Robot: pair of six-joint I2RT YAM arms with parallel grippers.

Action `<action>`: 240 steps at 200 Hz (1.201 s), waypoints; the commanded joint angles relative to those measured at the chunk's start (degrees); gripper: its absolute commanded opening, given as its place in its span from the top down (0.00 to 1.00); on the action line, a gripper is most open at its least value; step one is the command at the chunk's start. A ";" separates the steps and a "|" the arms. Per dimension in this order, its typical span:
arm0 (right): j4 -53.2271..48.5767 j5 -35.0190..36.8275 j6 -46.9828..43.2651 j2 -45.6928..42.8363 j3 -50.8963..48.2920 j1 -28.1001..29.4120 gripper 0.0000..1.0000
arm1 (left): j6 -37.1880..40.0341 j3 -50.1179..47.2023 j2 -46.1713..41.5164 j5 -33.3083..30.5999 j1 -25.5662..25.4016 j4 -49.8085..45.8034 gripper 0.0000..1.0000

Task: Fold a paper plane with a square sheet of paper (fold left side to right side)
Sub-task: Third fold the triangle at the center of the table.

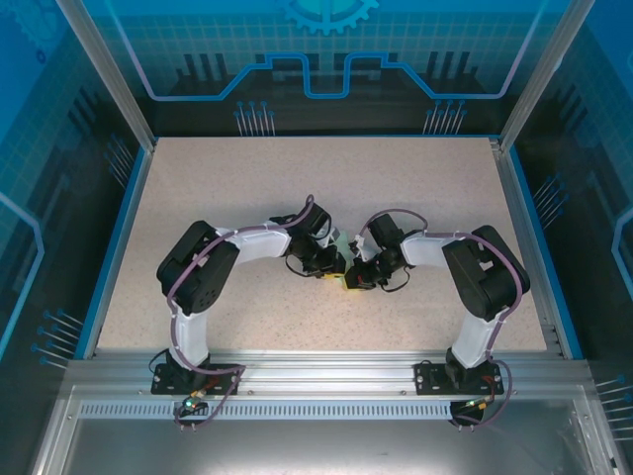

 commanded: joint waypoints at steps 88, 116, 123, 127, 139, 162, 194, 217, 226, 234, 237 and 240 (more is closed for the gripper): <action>-6.83 8.93 0.79 4.43 -2.63 -0.02 1.00 | 2.82 3.92 7.35 -5.95 -0.04 -3.75 0.79; -7.63 9.98 0.70 4.42 -2.58 -0.02 1.00 | 4.19 3.76 7.60 -8.43 1.20 -5.76 0.80; -7.66 10.05 0.60 4.43 -2.61 -0.03 1.00 | 4.71 3.64 7.29 -9.11 1.73 -6.28 0.80; -7.68 10.01 0.62 4.43 -2.67 -0.02 1.00 | 5.05 3.55 7.18 -9.52 1.98 -6.42 0.80; -7.62 10.01 0.69 4.43 -2.73 -0.02 1.00 | 6.04 2.86 6.59 -10.47 3.16 -7.07 0.80; -7.75 10.00 0.47 4.36 -2.73 -0.09 1.00 | 7.88 1.30 5.29 -11.17 6.21 -6.85 0.80; -7.77 9.94 0.53 4.21 -2.73 -0.15 1.00 | 10.33 1.05 4.58 -11.68 10.55 -7.21 0.80; -8.02 10.01 0.49 4.02 -2.67 -0.20 1.00 | 11.46 2.19 4.73 -11.59 13.04 -7.68 0.79; -8.04 10.01 0.62 3.83 -2.68 -0.29 1.00 | 11.68 2.74 4.57 -11.51 13.84 -8.03 0.79; -8.11 9.94 0.60 3.65 -2.73 -0.36 1.00 | 12.05 3.30 4.36 -11.33 14.32 -8.49 0.79; -8.12 9.92 0.54 3.61 -2.69 -0.37 1.00 | 12.16 3.47 4.17 -11.25 14.42 -8.64 0.79; -8.24 9.85 0.52 3.48 -2.68 -0.38 1.00 | 12.27 3.61 3.95 -11.22 14.52 -8.66 0.78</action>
